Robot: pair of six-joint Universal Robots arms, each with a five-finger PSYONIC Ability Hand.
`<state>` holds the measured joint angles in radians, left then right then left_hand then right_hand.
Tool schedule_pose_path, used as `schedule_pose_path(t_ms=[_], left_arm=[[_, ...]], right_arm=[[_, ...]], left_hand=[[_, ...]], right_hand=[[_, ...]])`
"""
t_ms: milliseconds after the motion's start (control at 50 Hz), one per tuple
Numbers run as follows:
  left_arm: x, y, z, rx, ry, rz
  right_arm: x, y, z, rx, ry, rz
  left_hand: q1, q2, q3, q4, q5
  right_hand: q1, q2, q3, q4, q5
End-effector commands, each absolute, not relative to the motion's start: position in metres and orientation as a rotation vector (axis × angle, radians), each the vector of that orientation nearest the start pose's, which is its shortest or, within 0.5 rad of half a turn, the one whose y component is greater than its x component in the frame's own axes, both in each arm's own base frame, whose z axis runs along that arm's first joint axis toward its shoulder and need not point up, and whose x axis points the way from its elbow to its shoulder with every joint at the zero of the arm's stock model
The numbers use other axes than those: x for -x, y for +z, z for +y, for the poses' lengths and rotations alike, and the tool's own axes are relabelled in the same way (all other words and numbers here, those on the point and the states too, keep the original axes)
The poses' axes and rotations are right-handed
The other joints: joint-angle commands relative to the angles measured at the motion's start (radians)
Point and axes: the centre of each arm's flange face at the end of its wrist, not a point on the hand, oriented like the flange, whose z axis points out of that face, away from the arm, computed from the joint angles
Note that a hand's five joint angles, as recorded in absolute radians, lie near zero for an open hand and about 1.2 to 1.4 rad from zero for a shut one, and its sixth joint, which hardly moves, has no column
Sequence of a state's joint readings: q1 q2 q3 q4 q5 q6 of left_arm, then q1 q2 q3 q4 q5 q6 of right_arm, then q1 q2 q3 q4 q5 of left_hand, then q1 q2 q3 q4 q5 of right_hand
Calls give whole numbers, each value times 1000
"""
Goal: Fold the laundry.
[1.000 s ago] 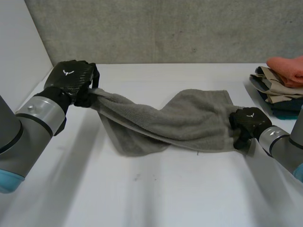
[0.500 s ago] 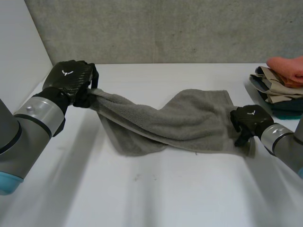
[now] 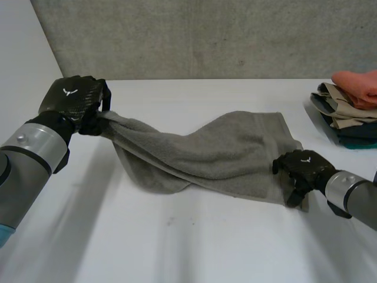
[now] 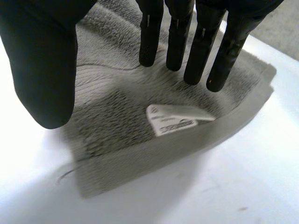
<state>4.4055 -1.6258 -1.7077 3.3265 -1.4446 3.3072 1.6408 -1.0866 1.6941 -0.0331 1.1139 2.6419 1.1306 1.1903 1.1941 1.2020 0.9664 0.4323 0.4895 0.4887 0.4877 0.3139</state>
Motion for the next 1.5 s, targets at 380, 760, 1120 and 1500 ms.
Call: schedule_pose_path(t_ms=[380,760,1120,1500], left_arm=[[232,266,-258,-705,-2330,2274],[232,265,-257,-707,-2329,2276],[232,265,-257,-710,-2328,2278],[232,265,-257,-709,-2328,2274]], right_arm=[[-194,122,-310,994,-1606,2313],[-192,116,-303,961,-1535,2354],[-192,126,-292,978,-1551,2336],[-194,114,-313,1020,-1580,2328]], left_hand=[[266,206,202,194,255],[266,206,202,194,255],[266,206,202,194,255],[266,206,202,194,255]], right_hand=[[205,147,148,149,148],[202,144,145,146,146],[205,147,148,149,148],[331,274,274,275,275]])
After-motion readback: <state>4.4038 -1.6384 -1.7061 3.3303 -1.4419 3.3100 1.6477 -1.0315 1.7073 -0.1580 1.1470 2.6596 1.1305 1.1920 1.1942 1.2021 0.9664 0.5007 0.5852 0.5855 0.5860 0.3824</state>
